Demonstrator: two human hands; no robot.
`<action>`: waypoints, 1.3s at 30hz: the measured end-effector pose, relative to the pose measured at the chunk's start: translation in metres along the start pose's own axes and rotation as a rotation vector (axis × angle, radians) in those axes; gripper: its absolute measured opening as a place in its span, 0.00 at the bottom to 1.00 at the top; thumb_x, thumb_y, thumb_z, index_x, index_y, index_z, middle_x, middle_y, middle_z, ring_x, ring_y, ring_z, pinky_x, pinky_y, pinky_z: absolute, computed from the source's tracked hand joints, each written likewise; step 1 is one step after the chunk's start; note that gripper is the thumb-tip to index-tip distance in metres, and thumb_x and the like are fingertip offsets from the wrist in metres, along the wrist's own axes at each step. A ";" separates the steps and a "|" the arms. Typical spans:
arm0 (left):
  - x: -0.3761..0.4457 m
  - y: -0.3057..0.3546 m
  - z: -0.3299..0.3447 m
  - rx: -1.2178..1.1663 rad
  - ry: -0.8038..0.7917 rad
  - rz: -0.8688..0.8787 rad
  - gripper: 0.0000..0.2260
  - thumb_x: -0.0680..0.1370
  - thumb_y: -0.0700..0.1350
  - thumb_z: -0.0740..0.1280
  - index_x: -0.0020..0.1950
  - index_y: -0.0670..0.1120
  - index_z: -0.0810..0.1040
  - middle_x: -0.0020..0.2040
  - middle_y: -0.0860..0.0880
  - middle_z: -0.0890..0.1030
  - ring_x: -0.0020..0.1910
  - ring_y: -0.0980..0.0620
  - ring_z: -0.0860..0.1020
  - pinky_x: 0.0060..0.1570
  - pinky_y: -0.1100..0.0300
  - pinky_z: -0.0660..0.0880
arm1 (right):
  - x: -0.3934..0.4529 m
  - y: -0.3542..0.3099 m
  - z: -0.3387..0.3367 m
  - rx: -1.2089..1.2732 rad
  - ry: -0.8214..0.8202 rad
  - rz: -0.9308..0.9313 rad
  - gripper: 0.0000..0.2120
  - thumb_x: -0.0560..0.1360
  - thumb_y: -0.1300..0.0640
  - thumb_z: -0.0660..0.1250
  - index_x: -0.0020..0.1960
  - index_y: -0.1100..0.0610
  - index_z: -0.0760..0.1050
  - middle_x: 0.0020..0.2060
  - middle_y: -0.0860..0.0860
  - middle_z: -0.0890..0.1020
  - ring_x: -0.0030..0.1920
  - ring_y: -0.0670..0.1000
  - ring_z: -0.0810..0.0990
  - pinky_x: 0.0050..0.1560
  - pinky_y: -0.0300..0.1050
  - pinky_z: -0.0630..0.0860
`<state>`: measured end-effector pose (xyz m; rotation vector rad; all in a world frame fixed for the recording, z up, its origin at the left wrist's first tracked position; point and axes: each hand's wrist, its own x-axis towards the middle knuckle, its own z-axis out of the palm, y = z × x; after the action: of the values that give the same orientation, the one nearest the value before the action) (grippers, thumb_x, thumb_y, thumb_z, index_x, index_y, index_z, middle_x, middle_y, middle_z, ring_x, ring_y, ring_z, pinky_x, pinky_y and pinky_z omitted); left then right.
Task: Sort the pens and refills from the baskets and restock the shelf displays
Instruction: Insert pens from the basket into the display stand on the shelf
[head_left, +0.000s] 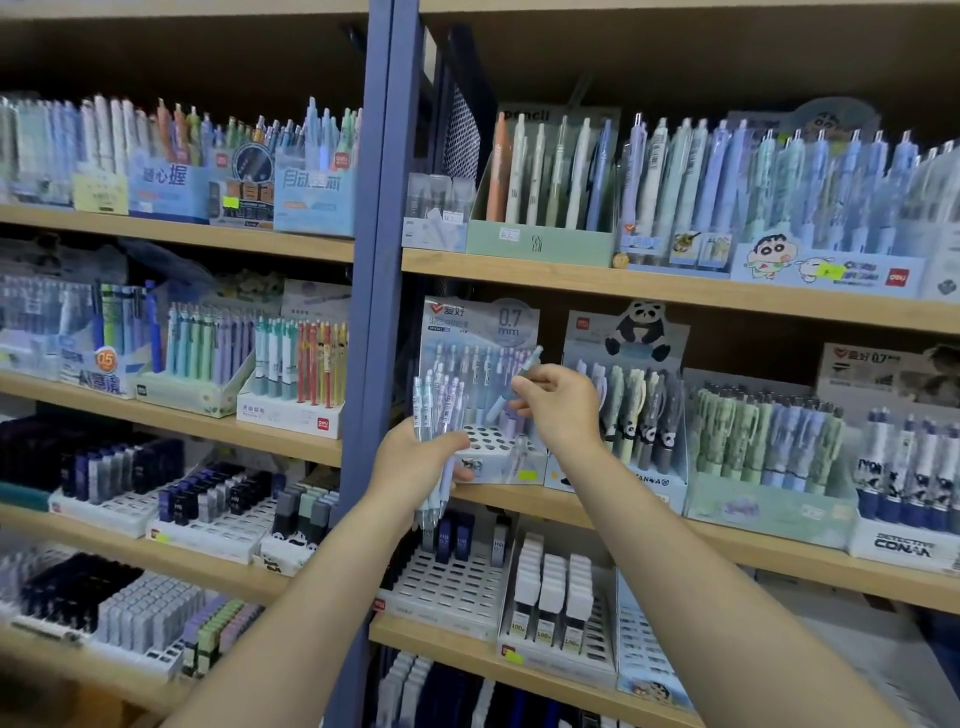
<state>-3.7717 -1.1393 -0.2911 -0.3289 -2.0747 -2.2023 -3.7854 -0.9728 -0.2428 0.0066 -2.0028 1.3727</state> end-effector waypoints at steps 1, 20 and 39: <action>0.000 0.000 0.000 -0.021 -0.001 -0.004 0.12 0.77 0.42 0.73 0.58 0.40 0.78 0.45 0.37 0.85 0.33 0.50 0.85 0.38 0.56 0.81 | 0.001 0.000 0.001 -0.015 -0.006 -0.002 0.05 0.78 0.60 0.70 0.44 0.54 0.80 0.38 0.52 0.84 0.38 0.51 0.85 0.47 0.51 0.84; -0.003 -0.006 -0.003 -0.222 -0.007 -0.029 0.13 0.76 0.41 0.75 0.57 0.38 0.79 0.49 0.42 0.86 0.40 0.44 0.86 0.36 0.56 0.82 | 0.013 0.006 0.037 -0.278 0.031 -0.007 0.14 0.78 0.52 0.71 0.35 0.53 0.80 0.28 0.50 0.82 0.31 0.50 0.80 0.41 0.51 0.82; -0.003 -0.008 0.006 -0.314 -0.232 0.021 0.09 0.79 0.44 0.70 0.55 0.40 0.81 0.44 0.44 0.86 0.38 0.48 0.84 0.40 0.56 0.81 | -0.028 -0.019 -0.007 -0.088 -0.447 0.016 0.11 0.76 0.48 0.73 0.42 0.56 0.84 0.32 0.47 0.81 0.33 0.47 0.76 0.32 0.39 0.72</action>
<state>-3.7704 -1.1334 -0.2997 -0.6570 -1.8044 -2.5853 -3.7534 -0.9857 -0.2409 0.2805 -2.4320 1.3802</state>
